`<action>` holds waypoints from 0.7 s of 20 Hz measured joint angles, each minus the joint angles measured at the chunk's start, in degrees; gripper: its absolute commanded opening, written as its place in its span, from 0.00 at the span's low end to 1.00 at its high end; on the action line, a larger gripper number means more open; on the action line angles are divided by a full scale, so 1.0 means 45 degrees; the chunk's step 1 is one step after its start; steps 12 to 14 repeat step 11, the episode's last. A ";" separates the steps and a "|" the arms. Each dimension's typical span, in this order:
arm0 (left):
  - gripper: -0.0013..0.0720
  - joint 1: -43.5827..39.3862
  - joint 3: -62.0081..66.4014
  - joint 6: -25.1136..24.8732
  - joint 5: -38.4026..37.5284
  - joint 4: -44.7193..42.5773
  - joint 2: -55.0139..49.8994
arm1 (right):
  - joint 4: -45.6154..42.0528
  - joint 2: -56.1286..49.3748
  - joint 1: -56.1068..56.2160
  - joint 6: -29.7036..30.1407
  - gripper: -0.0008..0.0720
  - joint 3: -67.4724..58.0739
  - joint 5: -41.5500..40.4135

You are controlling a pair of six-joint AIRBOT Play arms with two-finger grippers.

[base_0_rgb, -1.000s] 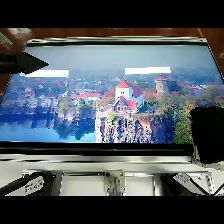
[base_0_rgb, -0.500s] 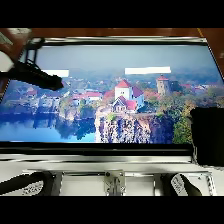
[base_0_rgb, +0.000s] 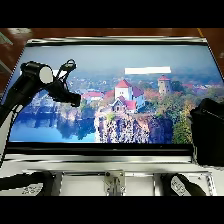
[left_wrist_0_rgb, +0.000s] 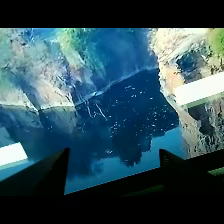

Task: Fold the shirts.

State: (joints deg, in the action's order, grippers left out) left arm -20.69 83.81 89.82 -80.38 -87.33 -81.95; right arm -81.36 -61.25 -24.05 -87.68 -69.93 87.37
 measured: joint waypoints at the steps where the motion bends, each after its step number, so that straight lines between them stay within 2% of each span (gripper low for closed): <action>1: 0.89 0.0015 -0.0097 0.0015 -0.0010 -0.0029 -0.0015 | -0.0010 -0.0029 0.0029 -0.0005 0.92 0.0000 0.0034; 14: 0.89 0.0063 -0.0374 0.0107 0.0665 0.0170 -0.0053 | -0.0034 -0.0092 0.0141 -0.0039 0.92 0.0000 0.0136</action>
